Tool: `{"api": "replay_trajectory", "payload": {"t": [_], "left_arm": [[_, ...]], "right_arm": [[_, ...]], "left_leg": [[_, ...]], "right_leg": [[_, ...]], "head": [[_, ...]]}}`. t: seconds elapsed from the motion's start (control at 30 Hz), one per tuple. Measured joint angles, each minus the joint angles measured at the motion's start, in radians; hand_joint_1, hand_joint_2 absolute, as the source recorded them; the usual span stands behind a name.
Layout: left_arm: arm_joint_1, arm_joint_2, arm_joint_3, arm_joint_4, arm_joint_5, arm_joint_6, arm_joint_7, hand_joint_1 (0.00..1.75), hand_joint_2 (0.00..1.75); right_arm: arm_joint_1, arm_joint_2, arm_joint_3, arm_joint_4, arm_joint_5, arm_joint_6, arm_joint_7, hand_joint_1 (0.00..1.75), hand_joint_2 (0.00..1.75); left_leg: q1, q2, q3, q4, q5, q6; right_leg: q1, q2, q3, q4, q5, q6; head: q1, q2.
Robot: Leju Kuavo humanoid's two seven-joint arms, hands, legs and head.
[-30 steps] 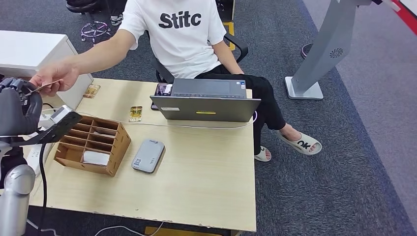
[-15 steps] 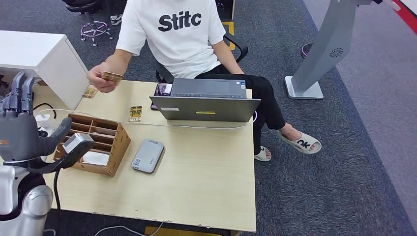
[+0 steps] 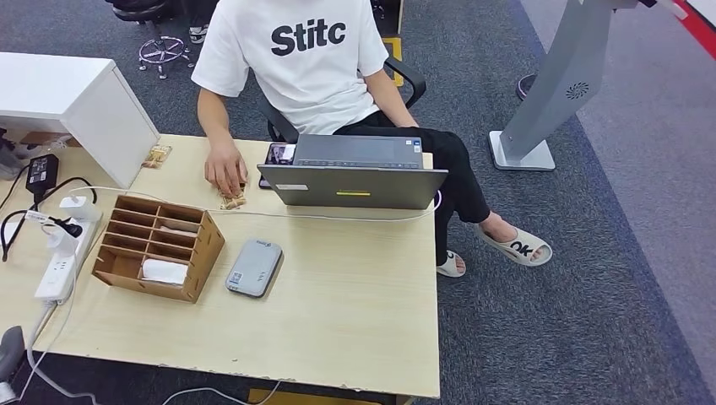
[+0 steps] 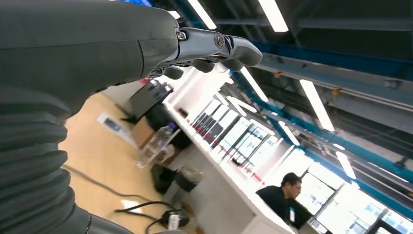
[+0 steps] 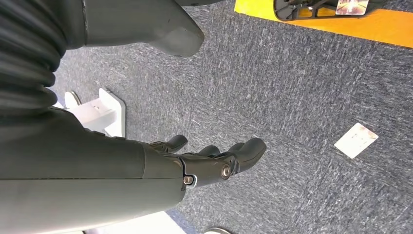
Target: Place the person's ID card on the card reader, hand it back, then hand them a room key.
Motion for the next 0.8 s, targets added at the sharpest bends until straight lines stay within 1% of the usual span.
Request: {"api": "replay_trajectory", "payload": {"t": [0.07, 0.13, 0.23, 0.3, 0.33, 0.4, 0.43, 0.53, 0.57, 0.63, 0.7, 0.73, 0.8], "left_arm": [[-0.003, -0.048, 0.132, 0.014, 0.048, -0.088, -0.038, 0.00, 1.75], [-0.032, -0.083, 0.289, 0.070, 0.057, -0.140, -0.073, 0.00, 1.75], [-0.085, -0.102, 0.514, 0.205, 0.029, -0.141, -0.130, 0.00, 1.75], [-0.111, -0.112, 0.621, 0.276, 0.005, -0.122, -0.139, 0.00, 1.75], [-0.125, -0.116, 0.664, 0.311, -0.016, -0.102, -0.125, 0.00, 1.75], [-0.159, -0.112, 0.735, 0.410, -0.057, -0.045, -0.074, 0.00, 1.75], [-0.180, -0.099, 0.771, 0.498, -0.073, -0.009, -0.047, 0.00, 1.75], [-0.232, -0.040, 0.858, 0.835, -0.100, 0.101, 0.027, 0.00, 1.75], [-0.243, -0.027, 0.877, 0.937, -0.113, 0.131, 0.063, 0.00, 1.75], [-0.261, -0.017, 0.897, 1.126, -0.176, 0.177, 0.177, 0.00, 1.75], [-0.272, -0.021, 0.894, 1.271, -0.267, 0.196, 0.309, 0.00, 1.75], [-0.277, -0.025, 0.888, 1.326, -0.302, 0.197, 0.356, 0.00, 1.75], [-0.286, -0.031, 0.876, 1.409, -0.346, 0.193, 0.413, 0.00, 1.75]], "right_arm": [[0.000, 0.000, 0.000, 0.000, 0.002, -0.001, 0.000, 0.00, 1.75], [0.001, 0.000, 0.000, 0.000, 0.010, -0.002, 0.000, 0.00, 1.75], [0.002, 0.000, 0.000, 0.000, 0.022, -0.003, 0.000, 0.00, 1.75], [0.002, -0.001, 0.000, 0.000, 0.027, -0.004, 0.001, 0.00, 1.75], [0.001, -0.001, 0.000, 0.000, 0.030, -0.004, 0.001, 0.00, 1.75], [0.000, -0.001, 0.000, 0.000, 0.039, -0.004, 0.001, 0.00, 1.75], [0.000, -0.001, 0.001, 0.000, 0.045, -0.004, 0.002, 0.00, 1.75], [0.000, -0.001, 0.005, 0.000, 0.066, -0.004, 0.003, 0.00, 1.75], [0.000, -0.001, 0.006, 0.000, 0.071, -0.004, 0.003, 0.00, 1.75], [-0.001, -0.001, 0.011, 0.000, 0.079, -0.004, 0.003, 0.00, 1.75], [-0.002, -0.001, 0.016, 0.000, 0.082, -0.005, 0.003, 0.00, 1.75], [-0.002, -0.001, 0.018, 0.000, 0.083, -0.005, 0.003, 0.00, 1.75], [-0.002, -0.001, 0.021, 0.000, 0.083, -0.006, 0.003, 0.00, 1.75]], "left_leg": [[0.000, 0.000, 0.000, 0.000, 0.000, 0.000], [0.000, 0.000, 0.001, 0.000, 0.000, 0.000], [0.001, 0.000, 0.002, 0.000, 0.000, -0.001], [0.001, -0.001, 0.002, 0.000, 0.000, -0.001], [0.001, -0.002, 0.001, 0.000, 0.000, -0.001], [0.000, -0.004, 0.001, 0.000, 0.000, 0.000], [-0.001, -0.004, 0.001, 0.000, 0.000, 0.000], [-0.001, -0.004, 0.002, 0.000, 0.000, 0.000], [-0.001, -0.004, 0.002, 0.000, 0.000, 0.000], [-0.001, -0.005, 0.002, 0.000, 0.001, 0.000], [-0.001, -0.006, 0.002, 0.000, 0.001, 0.000], [-0.001, -0.006, 0.002, 0.000, 0.000, 0.000], [-0.001, -0.005, 0.002, 0.000, 0.000, 0.000]], "right_leg": [[0.000, 0.000, 0.001, 0.000, 0.000, 0.000], [0.000, 0.000, 0.001, 0.000, 0.000, 0.000], [0.000, 0.000, 0.001, 0.001, 0.000, 0.000], [0.001, -0.001, 0.001, 0.001, 0.000, 0.000], [0.001, -0.002, 0.001, 0.001, 0.000, 0.000], [0.000, -0.004, 0.002, 0.001, 0.000, -0.001], [0.000, -0.004, 0.002, 0.001, 0.000, -0.001], [-0.001, -0.004, 0.002, 0.001, -0.001, -0.001], [-0.001, -0.004, 0.002, 0.001, -0.001, -0.001], [-0.001, -0.005, 0.002, 0.000, -0.001, -0.001], [-0.001, -0.006, 0.003, -0.001, -0.001, -0.001], [-0.001, -0.006, 0.003, -0.001, 0.000, -0.001], [-0.001, -0.005, 0.004, -0.002, 0.000, 0.000]], "head": [[0.000, 0.000], [0.000, 0.000], [-0.002, 0.000], [-0.002, 0.000], [-0.002, 0.000], [-0.001, 0.000], [-0.001, 0.000], [-0.003, 0.000], [-0.004, 0.000], [-0.003, 0.000], [-0.002, 0.000], [-0.002, 0.000], [-0.001, 0.000]]}}
